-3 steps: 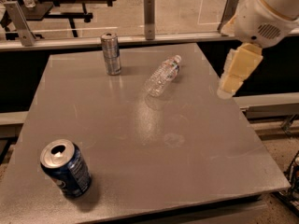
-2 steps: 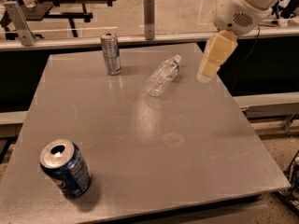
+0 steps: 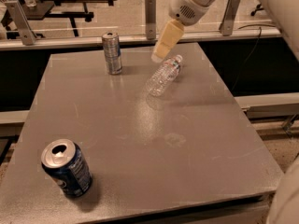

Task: Move redbull can near water bottle

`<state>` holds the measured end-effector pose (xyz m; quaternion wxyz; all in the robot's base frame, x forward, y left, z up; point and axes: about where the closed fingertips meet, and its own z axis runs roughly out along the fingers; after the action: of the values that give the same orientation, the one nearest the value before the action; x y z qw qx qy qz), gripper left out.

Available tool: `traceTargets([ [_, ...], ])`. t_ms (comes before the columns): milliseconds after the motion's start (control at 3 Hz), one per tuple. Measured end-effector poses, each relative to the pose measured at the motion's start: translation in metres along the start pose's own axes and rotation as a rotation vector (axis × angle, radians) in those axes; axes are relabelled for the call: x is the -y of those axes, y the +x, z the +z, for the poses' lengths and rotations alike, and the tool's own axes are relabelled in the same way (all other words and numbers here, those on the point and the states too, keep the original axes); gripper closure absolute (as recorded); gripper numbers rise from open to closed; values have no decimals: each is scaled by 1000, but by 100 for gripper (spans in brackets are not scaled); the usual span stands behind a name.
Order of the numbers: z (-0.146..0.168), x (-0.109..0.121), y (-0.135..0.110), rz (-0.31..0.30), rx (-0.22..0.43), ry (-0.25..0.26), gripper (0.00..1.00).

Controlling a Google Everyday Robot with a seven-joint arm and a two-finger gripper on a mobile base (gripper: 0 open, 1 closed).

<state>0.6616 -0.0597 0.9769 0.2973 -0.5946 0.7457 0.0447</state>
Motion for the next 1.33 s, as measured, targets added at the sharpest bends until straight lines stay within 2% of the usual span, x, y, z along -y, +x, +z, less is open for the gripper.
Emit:
traceTargets([
  [333,40,15,-36,41,70,-9,0],
  [667,70,23,-62,89,128,-16,0],
  [1000,88,28,-77,122,164,-25,0],
  [1333,112,30,-93,150,198,-54,0],
])
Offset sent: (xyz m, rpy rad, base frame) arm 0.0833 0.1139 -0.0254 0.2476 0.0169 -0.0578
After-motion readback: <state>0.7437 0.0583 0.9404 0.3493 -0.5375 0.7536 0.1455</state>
